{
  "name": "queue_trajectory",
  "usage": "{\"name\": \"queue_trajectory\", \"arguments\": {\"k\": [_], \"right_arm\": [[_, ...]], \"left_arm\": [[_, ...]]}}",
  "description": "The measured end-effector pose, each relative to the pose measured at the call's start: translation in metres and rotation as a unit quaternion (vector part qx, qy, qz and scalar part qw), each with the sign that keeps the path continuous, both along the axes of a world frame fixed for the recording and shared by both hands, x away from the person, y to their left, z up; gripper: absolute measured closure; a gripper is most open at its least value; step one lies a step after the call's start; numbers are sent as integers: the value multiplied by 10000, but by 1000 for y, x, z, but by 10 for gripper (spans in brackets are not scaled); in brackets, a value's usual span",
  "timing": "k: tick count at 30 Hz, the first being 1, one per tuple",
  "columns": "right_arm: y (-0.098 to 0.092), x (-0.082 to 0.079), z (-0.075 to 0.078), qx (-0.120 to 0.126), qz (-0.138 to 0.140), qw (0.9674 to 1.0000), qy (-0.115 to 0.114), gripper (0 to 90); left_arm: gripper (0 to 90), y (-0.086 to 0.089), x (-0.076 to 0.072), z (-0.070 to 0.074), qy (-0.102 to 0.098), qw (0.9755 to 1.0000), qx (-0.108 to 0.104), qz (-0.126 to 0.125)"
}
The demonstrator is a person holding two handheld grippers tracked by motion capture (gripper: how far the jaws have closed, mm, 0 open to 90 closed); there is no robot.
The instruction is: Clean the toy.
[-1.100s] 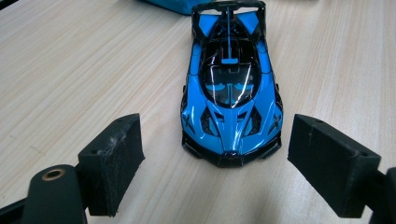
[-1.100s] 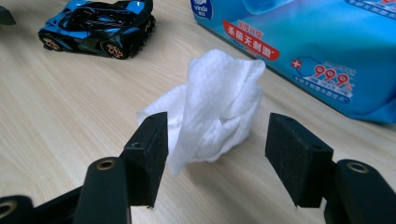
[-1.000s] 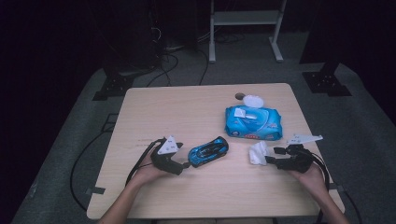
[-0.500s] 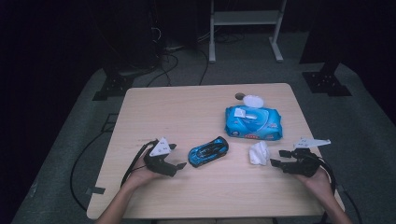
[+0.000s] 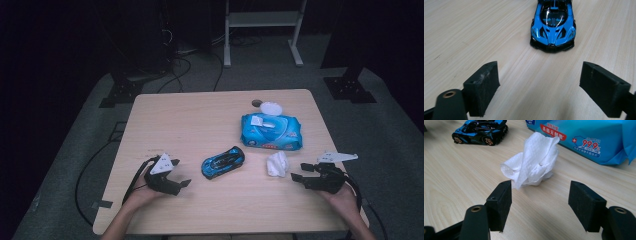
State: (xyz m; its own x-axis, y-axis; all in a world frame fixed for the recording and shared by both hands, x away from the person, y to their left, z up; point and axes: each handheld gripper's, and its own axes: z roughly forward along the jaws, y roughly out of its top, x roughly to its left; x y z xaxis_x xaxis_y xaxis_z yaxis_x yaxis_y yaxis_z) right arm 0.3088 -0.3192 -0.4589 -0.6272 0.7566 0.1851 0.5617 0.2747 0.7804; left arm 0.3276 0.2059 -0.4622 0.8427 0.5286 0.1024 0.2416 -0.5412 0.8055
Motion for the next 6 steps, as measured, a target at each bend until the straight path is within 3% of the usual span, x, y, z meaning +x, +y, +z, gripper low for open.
{"name": "queue_trajectory", "arguments": {"k": [6], "right_arm": [[0,-2,-5,16,-45,10000,-53,319]], "left_arm": [[133,7,-5,-3,-43,9998,-134,127]]}}
